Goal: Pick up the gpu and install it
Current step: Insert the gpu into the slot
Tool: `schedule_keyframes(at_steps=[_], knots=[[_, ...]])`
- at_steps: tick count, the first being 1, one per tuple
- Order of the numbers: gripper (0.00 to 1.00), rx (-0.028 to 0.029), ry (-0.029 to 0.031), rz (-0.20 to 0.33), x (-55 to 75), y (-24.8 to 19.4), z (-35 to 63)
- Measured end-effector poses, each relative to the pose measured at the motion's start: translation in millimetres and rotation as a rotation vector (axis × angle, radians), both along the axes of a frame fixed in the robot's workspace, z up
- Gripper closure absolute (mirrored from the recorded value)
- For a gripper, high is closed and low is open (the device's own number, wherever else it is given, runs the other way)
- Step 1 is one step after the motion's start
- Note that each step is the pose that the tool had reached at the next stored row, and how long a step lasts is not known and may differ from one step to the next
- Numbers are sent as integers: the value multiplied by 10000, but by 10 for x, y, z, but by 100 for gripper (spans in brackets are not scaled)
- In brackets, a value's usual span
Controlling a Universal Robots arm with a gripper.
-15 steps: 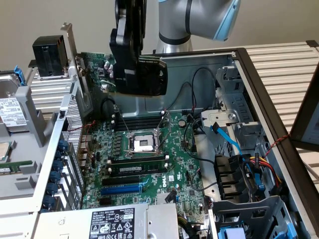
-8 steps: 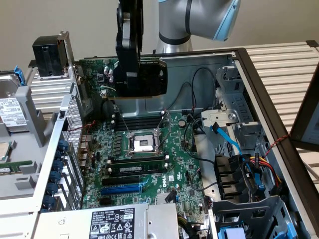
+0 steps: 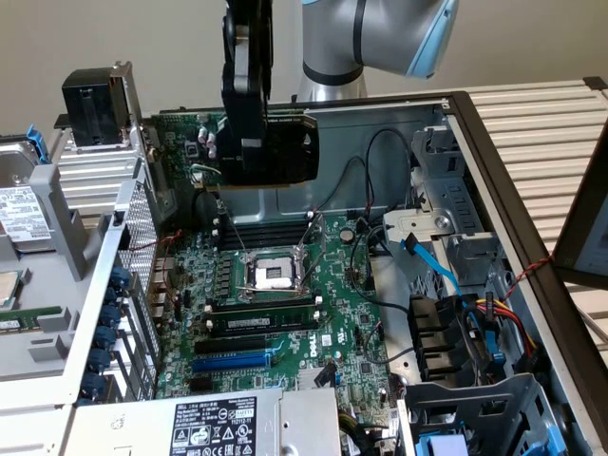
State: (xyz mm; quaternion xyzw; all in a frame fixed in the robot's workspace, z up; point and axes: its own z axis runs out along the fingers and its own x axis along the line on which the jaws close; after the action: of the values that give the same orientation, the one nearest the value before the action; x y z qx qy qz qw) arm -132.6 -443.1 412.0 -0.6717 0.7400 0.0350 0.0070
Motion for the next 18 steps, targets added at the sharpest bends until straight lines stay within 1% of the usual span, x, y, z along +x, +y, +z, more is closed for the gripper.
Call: schedule_keyframes(at_steps=[1,3,5,7,9,10,11,13,14,16,18], knots=[[73,-2,0,29,-1,15,-14],[73,-44,1,105,-3,49,-40],[73,-112,-3,182,-6,87,-61],[73,-199,-4,251,-15,125,-80],[73,-275,-4,334,-25,146,-95],[73,-305,-5,380,-31,153,-105],[73,-323,-6,426,-37,155,-115],[73,-322,-8,487,-45,155,-127],[73,-301,-8,512,-49,154,-129],[73,-291,-10,525,-51,154,-134],[73,-287,-10,530,-57,153,-160]])
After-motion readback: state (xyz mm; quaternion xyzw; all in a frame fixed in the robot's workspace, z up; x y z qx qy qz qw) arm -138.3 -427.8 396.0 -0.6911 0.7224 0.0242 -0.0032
